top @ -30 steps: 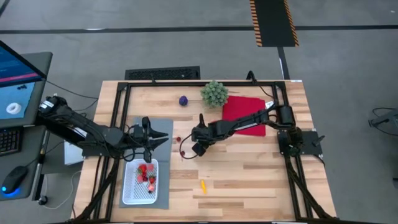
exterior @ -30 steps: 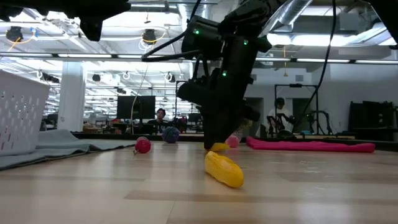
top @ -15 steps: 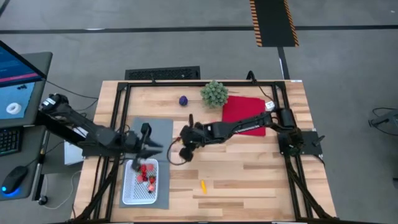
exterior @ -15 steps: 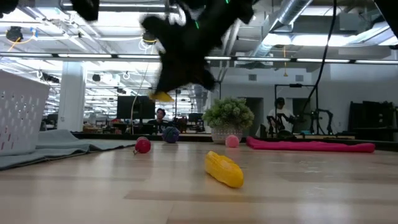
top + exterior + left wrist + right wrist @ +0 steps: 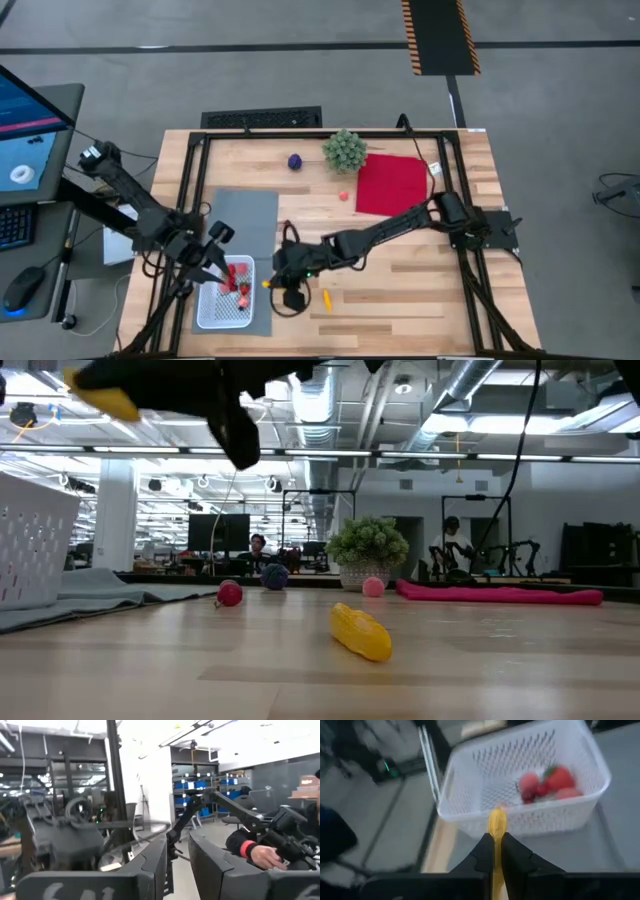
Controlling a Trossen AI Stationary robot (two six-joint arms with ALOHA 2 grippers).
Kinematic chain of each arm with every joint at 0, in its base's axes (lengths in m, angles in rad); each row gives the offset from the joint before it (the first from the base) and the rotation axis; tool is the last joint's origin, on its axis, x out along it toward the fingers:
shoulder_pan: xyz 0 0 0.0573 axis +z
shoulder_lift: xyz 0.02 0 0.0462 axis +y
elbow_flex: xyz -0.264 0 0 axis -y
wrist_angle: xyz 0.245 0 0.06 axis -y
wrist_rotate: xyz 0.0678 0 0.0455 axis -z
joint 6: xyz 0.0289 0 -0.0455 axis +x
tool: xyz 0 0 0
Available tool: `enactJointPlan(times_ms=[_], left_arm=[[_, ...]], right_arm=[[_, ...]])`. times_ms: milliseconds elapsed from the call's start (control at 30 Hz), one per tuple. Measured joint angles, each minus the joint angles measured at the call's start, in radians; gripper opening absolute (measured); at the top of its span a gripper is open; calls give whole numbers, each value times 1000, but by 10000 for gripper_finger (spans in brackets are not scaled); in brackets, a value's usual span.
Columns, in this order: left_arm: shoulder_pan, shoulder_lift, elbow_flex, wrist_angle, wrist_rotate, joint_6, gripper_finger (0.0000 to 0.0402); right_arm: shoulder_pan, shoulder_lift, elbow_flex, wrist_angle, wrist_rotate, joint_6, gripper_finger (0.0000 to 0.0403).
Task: Pick and placing Produce into tupperware
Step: Put the yellow corn into the white basket, then put the red cherry into the white basket
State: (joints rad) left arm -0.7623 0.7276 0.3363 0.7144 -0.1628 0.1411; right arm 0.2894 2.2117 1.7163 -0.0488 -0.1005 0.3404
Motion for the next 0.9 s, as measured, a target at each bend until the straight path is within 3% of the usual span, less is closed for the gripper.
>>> enactJointPlan(times_ms=[200,567,700,900], left_arm=[[-31,1,0,3,-55,2,73],[-37,2,0,-14,-58,-29,73],[-37,7,0,-17,-59,-30,73],[-37,7,0,-17,-60,-30,73]], right_arm=[[-1,142,216,-11,-31,-58,47],[-36,387,606,-174,-56,-129,55],[-49,412,641,-163,-53,-123,100],[-64,416,640,-135,-29,-106,215]])
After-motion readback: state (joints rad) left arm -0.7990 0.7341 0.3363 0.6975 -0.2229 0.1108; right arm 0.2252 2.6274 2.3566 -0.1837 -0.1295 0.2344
